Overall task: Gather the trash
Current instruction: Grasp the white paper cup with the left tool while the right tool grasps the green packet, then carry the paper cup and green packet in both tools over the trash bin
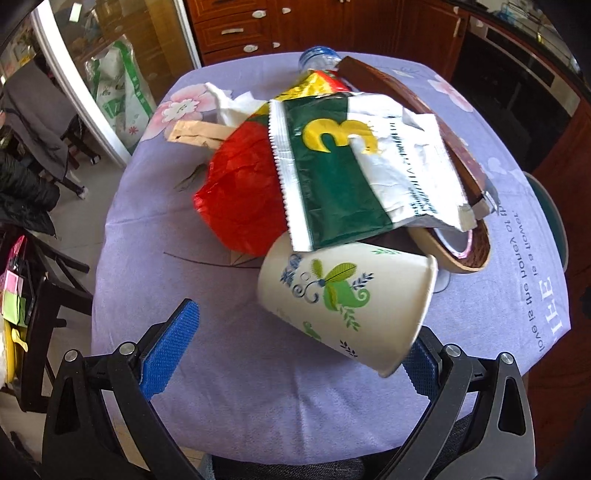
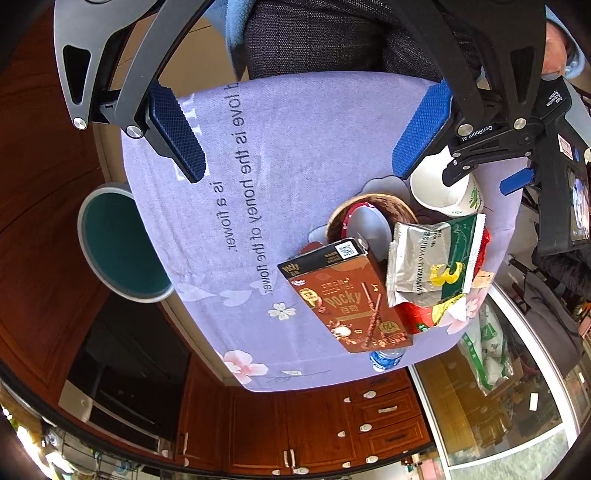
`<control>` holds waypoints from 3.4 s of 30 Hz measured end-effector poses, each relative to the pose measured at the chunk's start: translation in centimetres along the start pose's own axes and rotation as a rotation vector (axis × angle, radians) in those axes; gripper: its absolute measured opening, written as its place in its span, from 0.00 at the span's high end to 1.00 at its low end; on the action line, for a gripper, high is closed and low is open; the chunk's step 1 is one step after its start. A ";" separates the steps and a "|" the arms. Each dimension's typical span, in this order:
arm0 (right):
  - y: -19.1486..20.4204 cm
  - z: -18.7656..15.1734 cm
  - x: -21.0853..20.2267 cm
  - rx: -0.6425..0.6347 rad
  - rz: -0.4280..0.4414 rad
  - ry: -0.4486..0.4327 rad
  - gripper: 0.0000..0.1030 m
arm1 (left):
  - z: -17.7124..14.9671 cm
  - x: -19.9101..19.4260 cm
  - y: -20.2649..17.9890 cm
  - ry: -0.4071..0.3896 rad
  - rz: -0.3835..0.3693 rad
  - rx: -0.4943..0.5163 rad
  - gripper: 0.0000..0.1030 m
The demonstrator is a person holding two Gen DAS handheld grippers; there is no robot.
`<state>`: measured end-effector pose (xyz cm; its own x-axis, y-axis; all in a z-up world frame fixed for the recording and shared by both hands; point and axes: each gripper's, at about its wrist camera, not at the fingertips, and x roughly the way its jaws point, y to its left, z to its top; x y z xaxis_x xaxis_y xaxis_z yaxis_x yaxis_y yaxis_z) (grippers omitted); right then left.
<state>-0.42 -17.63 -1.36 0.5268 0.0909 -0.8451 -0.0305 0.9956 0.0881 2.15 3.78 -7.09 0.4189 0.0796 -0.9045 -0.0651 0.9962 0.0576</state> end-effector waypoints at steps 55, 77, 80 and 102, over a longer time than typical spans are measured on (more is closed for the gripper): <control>14.5 2.3 9.2 -0.406 0.141 0.170 0.92 | -2.2 1.4 11.7 -0.079 -0.255 0.018 0.94; 8.2 4.8 -1.2 -0.256 0.228 -0.087 0.98 | -0.3 -8.9 6.6 -0.268 -0.170 0.173 0.95; 6.8 4.1 0.4 -0.222 0.253 0.000 0.91 | 0.1 -8.2 5.4 -0.258 -0.164 0.194 0.95; 8.5 -3.0 8.9 -0.188 0.387 0.196 0.45 | -4.0 0.5 5.0 -0.032 -0.201 0.232 0.94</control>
<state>1.46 -8.32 -9.70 0.2768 0.4400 -0.8543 -0.3559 0.8727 0.3342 -1.57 8.70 -8.93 0.4307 -0.1227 -0.8941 0.2293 0.9731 -0.0231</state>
